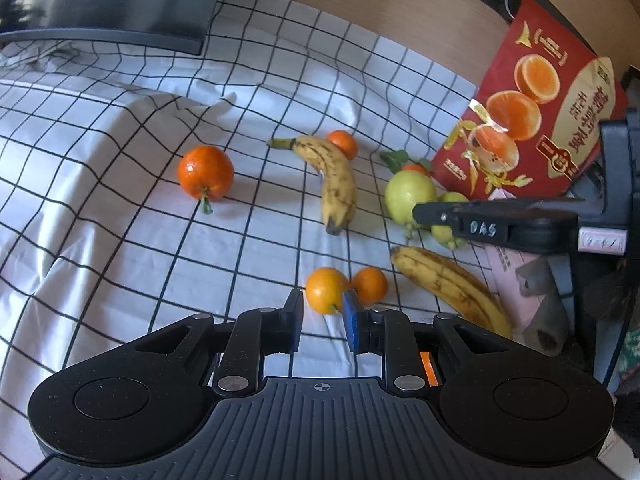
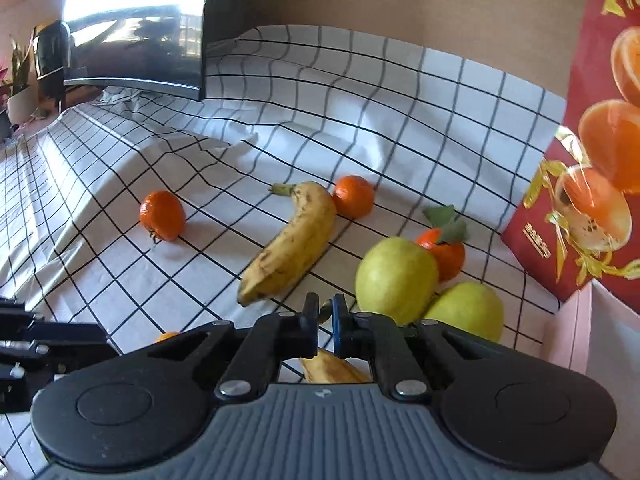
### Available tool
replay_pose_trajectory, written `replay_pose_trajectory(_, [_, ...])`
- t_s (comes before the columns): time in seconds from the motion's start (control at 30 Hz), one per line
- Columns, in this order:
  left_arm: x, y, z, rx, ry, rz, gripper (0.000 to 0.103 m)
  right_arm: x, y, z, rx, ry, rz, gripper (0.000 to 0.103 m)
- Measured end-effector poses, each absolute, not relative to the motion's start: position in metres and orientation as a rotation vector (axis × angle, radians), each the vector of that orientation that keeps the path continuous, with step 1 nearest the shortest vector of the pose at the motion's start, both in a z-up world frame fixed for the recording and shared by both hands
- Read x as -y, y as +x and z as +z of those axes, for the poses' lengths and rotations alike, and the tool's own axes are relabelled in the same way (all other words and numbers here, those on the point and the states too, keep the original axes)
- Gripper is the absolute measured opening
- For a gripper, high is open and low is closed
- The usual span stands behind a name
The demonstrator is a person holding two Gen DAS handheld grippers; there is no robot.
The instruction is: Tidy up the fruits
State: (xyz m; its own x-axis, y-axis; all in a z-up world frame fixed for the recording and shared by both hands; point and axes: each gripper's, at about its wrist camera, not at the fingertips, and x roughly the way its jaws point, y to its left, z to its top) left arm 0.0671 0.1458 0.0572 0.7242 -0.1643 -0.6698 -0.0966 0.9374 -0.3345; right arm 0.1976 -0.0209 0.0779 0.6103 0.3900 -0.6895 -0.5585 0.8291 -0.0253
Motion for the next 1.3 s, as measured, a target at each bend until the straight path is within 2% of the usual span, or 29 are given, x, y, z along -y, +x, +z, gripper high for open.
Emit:
replay_pose_trajectory(0.2, [-0.13,0.071,0.066,-0.77,-0.343,-0.107,0.024,0.054,0.168,0.104,-0.676,-0.181,0.535,0.007])
replay_pose_trajectory(0.4, [-0.072,0.088,0.068,-0.808,-0.286,-0.295,0.024,0.131,0.113,0.112,-0.645,-0.085,0.348,0.007])
replay_pose_trajectory(0.73, [0.041,0.088,0.057,-0.91,-0.15,-0.574,0.024,0.287,0.012,0.06,-0.715,0.051,-0.187,0.007])
replay_pose_trajectory(1.0, [0.073,0.089,0.051,-0.963,-0.066,-0.606,0.024,0.348,-0.008,0.028,-0.691,0.157,-0.322,0.007])
replay_pose_trajectory(1.07, [0.077,0.091,0.051,-0.97,-0.063,-0.599,0.024,0.34,-0.012,0.029,-0.673,0.145,-0.286,0.011])
replay_pose_trajectory(1.17, [0.084,0.091,0.05,-0.977,-0.047,-0.601,0.024,0.323,-0.008,0.025,-0.67,0.097,-0.259,0.025])
replay_pose_trajectory(1.3, [0.09,0.087,0.051,-0.98,-0.02,-0.614,0.024,0.317,0.002,0.016,-0.68,0.146,-0.241,0.026])
